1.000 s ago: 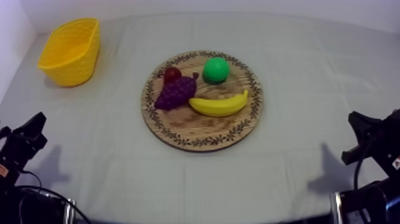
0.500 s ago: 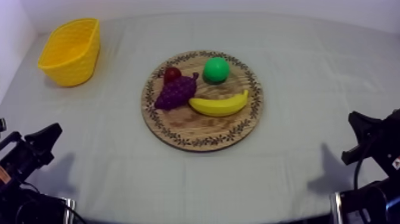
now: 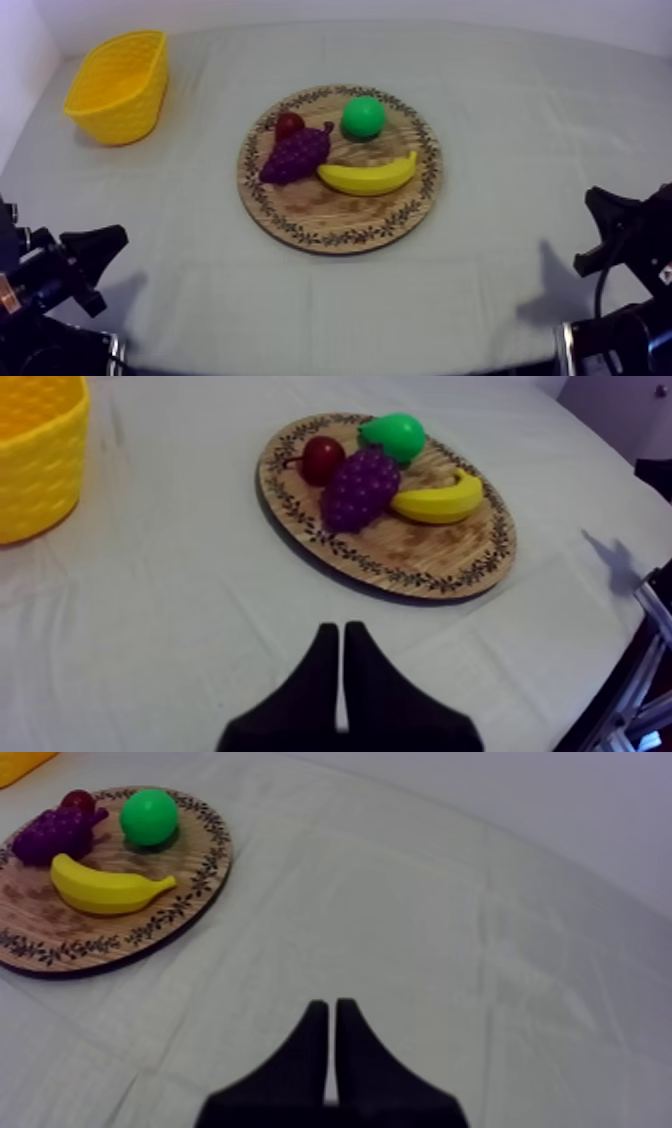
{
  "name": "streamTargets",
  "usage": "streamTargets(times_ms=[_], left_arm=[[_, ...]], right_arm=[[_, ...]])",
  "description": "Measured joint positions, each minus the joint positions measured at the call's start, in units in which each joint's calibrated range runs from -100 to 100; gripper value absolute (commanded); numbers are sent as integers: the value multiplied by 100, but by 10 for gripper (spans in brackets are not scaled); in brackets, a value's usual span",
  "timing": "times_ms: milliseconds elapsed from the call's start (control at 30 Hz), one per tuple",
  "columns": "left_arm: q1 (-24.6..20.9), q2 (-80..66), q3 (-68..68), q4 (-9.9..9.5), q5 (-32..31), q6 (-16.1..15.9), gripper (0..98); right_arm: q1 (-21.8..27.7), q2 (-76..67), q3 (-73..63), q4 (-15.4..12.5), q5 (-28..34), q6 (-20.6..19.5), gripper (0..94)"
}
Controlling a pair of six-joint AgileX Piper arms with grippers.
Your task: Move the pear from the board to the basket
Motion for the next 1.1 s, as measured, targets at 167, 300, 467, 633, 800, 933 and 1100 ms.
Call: streamTargets(times_ms=[167,300,467,633,800,933,1100], left_arm=[[-208,879,-292,380,-188,-272,0],[-365,1678,-769,737,-202,-536,0],[-522,2737,-1489,1084,32,-703,0],[-561,3761,-2338,1150,367,-618,0],[-485,4859,-3269,1148,835,-477,0],[-381,5660,-4042,1037,1158,-305,0],[-264,6696,-5032,747,1698,101,0]], right_arm=[[0,0,0,0,0,-5,4],[0,0,0,0,0,-5,4],[0,0,0,0,0,-5,4],[0,0,0,0,0,-5,4],[0,0,0,0,0,-2,4],[0,0,0,0,0,-2,4],[0,0,0,0,0,-2,4]])
